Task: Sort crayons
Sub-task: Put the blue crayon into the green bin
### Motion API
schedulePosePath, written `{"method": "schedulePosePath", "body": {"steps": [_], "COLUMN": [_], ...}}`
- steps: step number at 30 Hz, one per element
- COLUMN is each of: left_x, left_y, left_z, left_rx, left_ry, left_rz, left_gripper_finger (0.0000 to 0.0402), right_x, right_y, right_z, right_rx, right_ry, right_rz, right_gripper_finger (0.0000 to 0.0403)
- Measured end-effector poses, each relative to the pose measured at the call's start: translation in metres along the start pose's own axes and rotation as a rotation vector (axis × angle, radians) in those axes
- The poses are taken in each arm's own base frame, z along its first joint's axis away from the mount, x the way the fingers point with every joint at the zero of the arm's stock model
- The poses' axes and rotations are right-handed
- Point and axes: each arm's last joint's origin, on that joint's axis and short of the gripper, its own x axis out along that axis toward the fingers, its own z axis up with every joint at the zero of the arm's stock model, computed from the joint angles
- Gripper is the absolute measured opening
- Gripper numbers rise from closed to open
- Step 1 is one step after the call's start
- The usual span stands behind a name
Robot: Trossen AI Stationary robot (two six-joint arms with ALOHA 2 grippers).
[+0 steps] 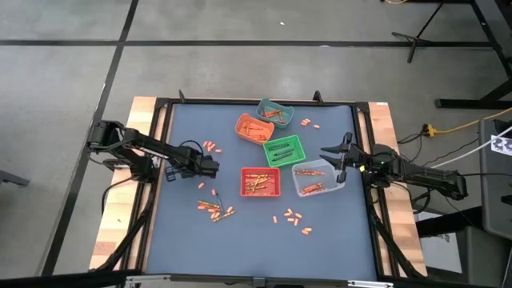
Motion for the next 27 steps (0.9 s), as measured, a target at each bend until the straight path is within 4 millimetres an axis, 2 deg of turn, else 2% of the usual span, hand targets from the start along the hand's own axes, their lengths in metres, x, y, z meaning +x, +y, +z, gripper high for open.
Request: {"method": "schedulePosePath", "body": {"steps": [14, 19, 27], "left_x": [-0.002, -0.006, -0.015], "left_y": [-0.004, -0.014, -0.043], "left_z": [0.002, 0.002, 0.001], "left_rx": [0.01, 0.014, 0.055], "left_ry": [-0.067, -0.114, -0.15], "left_rz": [-0.08, -0.219, -0.507], "left_gripper_finger": [0.0012, 0.0012, 0.0012], "right_x": [0.0, 0.0, 0.0], "right_y": [0.0, 0.0, 0.0], "right_z": [0.0, 0.0, 0.0], "right_rx": [0.0, 0.0, 0.0], "right_ry": [0.0, 0.0, 0.0], "right_rz": [0.0, 0.0, 0.0], "right_gripper_finger": [0.0113, 0.0113, 0.0113]}}
